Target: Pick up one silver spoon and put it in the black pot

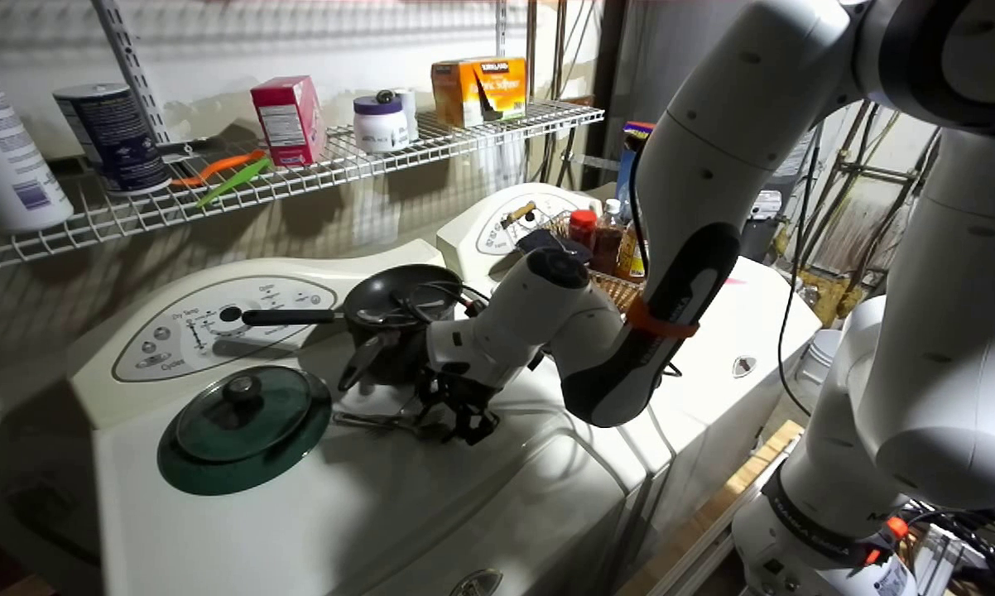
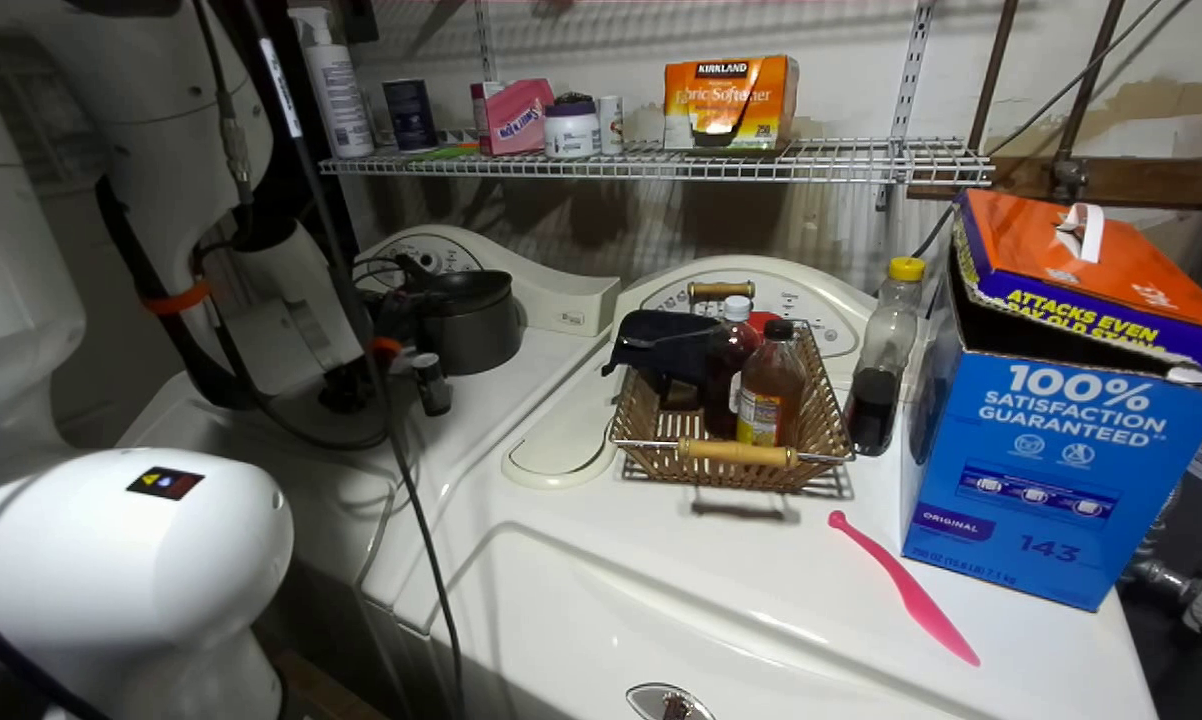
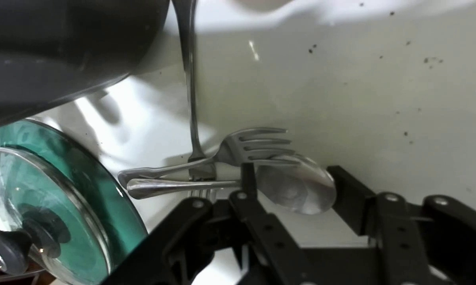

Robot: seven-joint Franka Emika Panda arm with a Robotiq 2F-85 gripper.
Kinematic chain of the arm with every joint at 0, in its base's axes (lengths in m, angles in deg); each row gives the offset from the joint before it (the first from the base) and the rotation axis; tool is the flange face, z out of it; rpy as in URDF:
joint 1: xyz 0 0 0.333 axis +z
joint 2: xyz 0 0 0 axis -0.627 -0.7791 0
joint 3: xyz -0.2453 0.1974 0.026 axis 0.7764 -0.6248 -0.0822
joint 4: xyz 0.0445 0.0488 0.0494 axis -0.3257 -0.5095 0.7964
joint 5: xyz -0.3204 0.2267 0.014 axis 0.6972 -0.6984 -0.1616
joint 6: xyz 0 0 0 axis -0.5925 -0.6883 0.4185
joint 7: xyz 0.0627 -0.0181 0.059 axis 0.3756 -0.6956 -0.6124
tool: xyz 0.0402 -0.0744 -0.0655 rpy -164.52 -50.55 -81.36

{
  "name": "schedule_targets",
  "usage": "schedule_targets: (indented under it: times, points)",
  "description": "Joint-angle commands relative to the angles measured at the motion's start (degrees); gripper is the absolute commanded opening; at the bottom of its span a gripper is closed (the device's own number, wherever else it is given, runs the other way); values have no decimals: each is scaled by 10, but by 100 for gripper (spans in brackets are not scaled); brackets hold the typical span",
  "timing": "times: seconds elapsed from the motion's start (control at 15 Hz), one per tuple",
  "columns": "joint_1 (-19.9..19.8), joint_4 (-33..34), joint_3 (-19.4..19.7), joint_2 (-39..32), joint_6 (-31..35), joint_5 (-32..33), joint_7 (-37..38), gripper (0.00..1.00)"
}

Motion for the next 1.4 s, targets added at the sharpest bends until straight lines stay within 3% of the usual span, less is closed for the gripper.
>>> schedule_targets:
  times: [0.0, 0.07, 0.33, 0.8, 1.33]
  points:
    - [36, 4, 33, -7, -23, 6, -11, 28]
    - [44, 5, 38, -8, -25, 9, -10, 17]
    - [70, 9, 60, -9, -28, 11, -8, 4]
    - [102, -2, 75, 5, -8, 4, 0, 5]
    - [111, -36, 71, 34, 109, -14, -14, 5]
